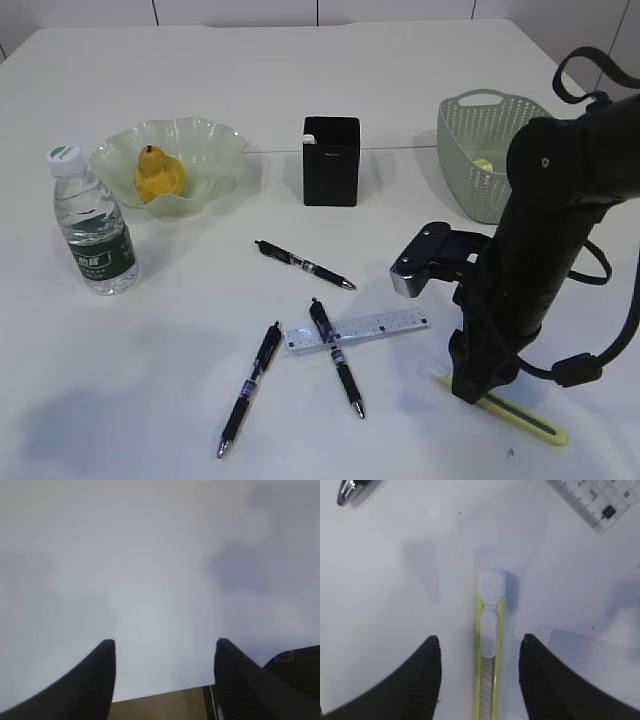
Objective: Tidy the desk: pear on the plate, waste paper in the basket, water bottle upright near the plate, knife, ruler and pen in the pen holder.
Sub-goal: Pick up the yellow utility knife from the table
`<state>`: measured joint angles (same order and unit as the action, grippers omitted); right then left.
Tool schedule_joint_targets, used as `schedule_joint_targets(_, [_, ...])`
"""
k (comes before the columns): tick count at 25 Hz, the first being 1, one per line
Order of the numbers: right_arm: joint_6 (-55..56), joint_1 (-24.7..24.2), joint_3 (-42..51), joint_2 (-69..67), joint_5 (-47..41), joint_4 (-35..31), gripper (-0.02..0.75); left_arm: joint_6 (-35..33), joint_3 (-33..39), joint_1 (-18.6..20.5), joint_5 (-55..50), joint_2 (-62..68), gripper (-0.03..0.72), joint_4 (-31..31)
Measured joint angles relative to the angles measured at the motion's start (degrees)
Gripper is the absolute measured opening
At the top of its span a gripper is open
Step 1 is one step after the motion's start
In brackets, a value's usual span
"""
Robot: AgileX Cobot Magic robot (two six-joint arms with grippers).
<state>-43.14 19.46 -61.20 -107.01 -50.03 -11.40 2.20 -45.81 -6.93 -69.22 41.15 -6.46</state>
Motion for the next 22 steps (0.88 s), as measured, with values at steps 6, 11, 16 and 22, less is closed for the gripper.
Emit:
schedule_joint_targets(6, [-0.1,0.0,0.1,-2.0,0.6,0.4,0.408,0.0,0.0,0.0,-0.1,0.0,0.437,0.0])
schedule_joint_targets(11, [-0.1,0.0,0.1,-3.0,0.8,0.4,0.408,0.0,0.0,0.0,-0.1,0.0,0.437,0.0])
schedule_joint_targets(16, [-0.1,0.0,0.1,-3.8,1.0,0.4,0.408,0.0,0.0,0.0,-0.2,0.0,0.436,0.0])
schedule_joint_targets(22, [-0.2,0.0,0.1,-3.8,1.4,0.4,0.408,0.0,0.0,0.0,-0.2,0.0,0.436,0.0])
